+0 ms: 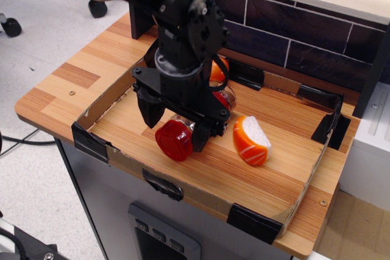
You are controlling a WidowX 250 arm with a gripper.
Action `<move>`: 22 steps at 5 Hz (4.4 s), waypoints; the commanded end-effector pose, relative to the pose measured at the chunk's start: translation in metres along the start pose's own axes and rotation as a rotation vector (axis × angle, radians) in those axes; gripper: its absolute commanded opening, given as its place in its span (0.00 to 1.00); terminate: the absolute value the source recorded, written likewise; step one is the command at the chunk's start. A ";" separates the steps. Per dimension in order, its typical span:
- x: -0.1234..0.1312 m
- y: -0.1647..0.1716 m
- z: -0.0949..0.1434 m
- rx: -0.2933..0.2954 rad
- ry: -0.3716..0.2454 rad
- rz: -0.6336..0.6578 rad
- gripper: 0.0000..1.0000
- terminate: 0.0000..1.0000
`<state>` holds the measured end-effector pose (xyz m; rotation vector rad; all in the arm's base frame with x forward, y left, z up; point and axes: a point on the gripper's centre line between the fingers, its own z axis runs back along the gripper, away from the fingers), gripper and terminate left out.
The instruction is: Upright basil bottle
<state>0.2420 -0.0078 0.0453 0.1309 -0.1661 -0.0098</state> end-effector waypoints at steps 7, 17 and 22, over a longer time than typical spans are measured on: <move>0.002 0.011 -0.033 0.050 -0.024 -0.039 0.00 0.00; 0.029 0.048 0.059 -0.090 0.234 0.207 1.00 0.00; 0.065 0.067 0.111 -0.041 -0.096 0.366 1.00 1.00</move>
